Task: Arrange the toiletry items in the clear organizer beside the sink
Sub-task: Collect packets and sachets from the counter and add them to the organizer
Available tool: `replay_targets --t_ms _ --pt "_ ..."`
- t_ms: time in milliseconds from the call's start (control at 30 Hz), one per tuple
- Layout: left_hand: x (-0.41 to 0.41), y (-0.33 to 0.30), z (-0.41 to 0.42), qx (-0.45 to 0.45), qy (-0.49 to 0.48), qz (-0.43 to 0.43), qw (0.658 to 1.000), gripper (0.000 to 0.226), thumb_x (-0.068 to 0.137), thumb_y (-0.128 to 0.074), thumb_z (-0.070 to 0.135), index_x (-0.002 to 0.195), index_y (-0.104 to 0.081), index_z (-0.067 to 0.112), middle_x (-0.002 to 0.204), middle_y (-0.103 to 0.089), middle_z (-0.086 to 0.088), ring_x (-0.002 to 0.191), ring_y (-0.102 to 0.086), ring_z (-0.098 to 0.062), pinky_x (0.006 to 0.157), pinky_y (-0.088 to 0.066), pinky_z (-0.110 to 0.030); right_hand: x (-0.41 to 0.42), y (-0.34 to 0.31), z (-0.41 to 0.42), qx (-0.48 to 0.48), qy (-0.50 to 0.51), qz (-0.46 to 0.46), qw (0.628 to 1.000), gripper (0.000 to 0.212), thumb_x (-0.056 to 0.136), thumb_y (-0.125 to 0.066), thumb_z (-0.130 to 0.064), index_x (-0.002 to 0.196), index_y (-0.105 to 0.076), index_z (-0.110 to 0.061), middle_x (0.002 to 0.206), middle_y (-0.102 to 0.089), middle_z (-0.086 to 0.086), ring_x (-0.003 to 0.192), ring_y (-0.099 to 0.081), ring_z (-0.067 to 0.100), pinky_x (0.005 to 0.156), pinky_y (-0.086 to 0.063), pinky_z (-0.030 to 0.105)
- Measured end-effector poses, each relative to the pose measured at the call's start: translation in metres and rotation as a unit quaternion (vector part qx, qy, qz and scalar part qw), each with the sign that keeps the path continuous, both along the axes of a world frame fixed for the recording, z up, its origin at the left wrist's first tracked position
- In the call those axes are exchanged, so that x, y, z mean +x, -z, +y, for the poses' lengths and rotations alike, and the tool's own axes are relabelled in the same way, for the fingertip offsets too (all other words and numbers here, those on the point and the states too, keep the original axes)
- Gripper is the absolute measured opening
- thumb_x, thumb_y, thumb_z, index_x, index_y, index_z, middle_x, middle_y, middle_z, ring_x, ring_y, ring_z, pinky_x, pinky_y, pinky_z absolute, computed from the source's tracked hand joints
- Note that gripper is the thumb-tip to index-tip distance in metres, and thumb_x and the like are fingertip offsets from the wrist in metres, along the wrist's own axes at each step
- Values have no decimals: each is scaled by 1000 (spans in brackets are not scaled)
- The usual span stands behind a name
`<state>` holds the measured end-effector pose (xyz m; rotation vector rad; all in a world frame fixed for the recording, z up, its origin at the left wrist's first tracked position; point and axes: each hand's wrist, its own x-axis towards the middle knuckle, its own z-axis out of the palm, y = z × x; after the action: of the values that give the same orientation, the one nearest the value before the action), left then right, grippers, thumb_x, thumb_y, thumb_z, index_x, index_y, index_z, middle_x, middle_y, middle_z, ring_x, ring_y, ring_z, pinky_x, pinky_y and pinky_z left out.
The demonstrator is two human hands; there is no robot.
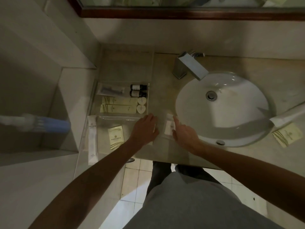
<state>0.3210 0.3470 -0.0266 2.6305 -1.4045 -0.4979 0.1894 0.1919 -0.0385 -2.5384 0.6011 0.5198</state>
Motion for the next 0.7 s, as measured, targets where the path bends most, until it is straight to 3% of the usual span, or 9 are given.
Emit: replay_targets --t_ms 67,200,400,533,700 --pt "-12 7 -9 28 -51 36 998 58 87 -54 53 126 -46 11 122 -53 -8 106 -56 -23 83 -52 -37 -2 -5 -7 14 27 -29 999 63 96 -48 -20 152 -19 -16 80 -63 7 60 -55 22 57 -40 33" --pt "-42 19 -42 51 -98 43 993 83 72 -62 70 123 -45 6 118 -51 -12 102 -54 -25 76 -51 -37 -8 -3 -30 -20 48 -60 997 48 94 -46 -27 141 -36 -18 77 -66 6 64 -62 27 61 -53 40" --pt "-63 21 -79 59 -84 62 993 64 66 -78 31 118 -50 9 116 -51 -13 102 -50 -28 81 -42 -37 -16 -6 -66 -49 82 -73 993 41 91 -50 -29 131 -46 -20 80 -68 3 70 -64 25 63 -52 36" --pt "-57 20 -71 55 -41 35 997 56 67 -77 29 114 -51 12 111 -53 -11 99 -52 -28 81 -43 -38 -27 1 -83 -43 98 -66 992 37 92 -51 -28 128 -48 -21 79 -66 1 66 -60 20 60 -44 31" --pt "2 -11 -39 -26 20 -16 999 51 69 -62 27 118 -53 11 109 -59 -9 100 -54 -28 89 -43 -41 -25 3 -84 -7 92 -67 994 35 92 -55 -27 126 -51 -22 81 -67 -1 69 -61 18 67 -54 38"
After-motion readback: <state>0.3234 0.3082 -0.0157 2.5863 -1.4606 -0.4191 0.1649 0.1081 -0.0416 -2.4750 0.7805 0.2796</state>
